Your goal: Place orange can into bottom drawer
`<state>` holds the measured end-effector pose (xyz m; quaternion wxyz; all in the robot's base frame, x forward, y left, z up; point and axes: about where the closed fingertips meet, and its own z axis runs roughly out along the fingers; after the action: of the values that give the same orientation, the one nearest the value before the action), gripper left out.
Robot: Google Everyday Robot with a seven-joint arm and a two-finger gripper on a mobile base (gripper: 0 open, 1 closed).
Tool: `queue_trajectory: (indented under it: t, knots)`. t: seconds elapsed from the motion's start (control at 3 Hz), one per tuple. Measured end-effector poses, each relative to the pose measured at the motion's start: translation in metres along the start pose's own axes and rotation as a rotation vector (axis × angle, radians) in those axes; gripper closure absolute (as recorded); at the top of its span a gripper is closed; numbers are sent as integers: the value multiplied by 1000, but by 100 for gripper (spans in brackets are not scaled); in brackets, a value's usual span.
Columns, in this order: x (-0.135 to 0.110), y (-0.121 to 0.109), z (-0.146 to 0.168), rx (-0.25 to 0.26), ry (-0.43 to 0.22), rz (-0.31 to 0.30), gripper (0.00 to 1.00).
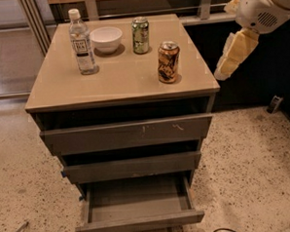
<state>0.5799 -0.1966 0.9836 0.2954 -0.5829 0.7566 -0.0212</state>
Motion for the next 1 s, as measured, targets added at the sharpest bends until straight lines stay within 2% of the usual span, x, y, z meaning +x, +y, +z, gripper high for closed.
queue_trajectory:
  t: [0.33, 0.67, 1.0]
  knots:
    - [-24, -51, 55, -42, -55, 3, 0]
    - [-27, -58, 45, -13, -70, 3, 0]
    - [-30, -55, 69, -52, -127, 17, 0]
